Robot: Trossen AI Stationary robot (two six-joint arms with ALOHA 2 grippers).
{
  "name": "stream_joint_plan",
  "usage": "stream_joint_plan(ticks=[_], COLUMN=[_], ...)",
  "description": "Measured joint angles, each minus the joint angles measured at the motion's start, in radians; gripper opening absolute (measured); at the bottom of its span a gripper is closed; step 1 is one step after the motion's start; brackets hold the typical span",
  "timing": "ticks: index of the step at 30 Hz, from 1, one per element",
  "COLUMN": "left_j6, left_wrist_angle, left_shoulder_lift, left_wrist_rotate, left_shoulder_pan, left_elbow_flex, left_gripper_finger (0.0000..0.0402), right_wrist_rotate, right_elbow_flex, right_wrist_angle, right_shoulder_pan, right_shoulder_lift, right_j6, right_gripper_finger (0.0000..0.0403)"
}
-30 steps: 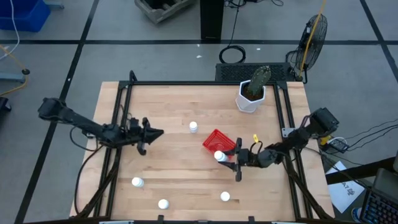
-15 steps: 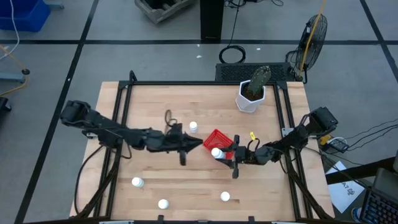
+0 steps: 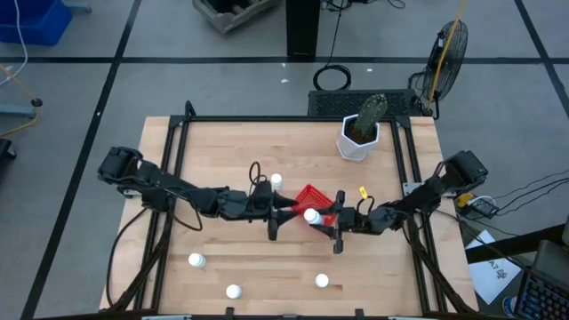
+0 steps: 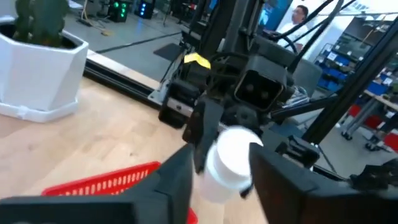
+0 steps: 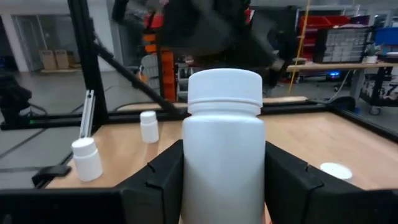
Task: Pick and place pill bottles into a basket
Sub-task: Put the white pill bottle into the red bin
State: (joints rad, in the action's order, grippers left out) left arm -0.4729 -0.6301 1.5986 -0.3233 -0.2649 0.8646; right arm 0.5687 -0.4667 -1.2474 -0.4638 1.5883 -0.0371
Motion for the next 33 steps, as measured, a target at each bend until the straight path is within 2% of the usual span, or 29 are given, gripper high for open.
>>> stream_joint_plan(ticks=[6,9,12,16,24,33], left_j6=[-0.071,-0.064,-0.060,-0.053,0.001,-0.019], left_wrist_angle=[-0.039,-0.035,-0.102,-0.182,-0.177,0.019], left_shoulder_lift=[0.026,0.043,0.077,0.119,0.173,0.179], left_wrist_rotate=[-0.010,-0.046,-0.045,-0.043,-0.043,-0.034], left_shoulder_pan=[-0.005,-0.006,-0.003,-0.003,0.002,0.001], left_elbow_flex=[0.000,0.001,0.000,0.007,0.074,0.145], left_gripper_finger=[0.0264,0.0290,0.0304,0.0305,0.0287,0.0263], right_wrist_rotate=[0.006,0.006,0.006,0.004,-0.046,-0.048], right_elbow_flex=[0.000,0.000,0.000,0.000,0.000,0.000], right_wrist_angle=[0.020,0.021,0.026,0.031,0.031,0.026], right_shoulder_pan=[0.013,0.014,0.018,0.032,0.052,0.052], right_shoulder_lift=[-0.015,-0.015,-0.015,-0.015,-0.015,-0.015], right_j6=[-0.003,-0.007,-0.020,-0.030,-0.065,-0.052], right_gripper_finger=[0.0159,0.0158,0.0160,0.0157,0.0159,0.0159])
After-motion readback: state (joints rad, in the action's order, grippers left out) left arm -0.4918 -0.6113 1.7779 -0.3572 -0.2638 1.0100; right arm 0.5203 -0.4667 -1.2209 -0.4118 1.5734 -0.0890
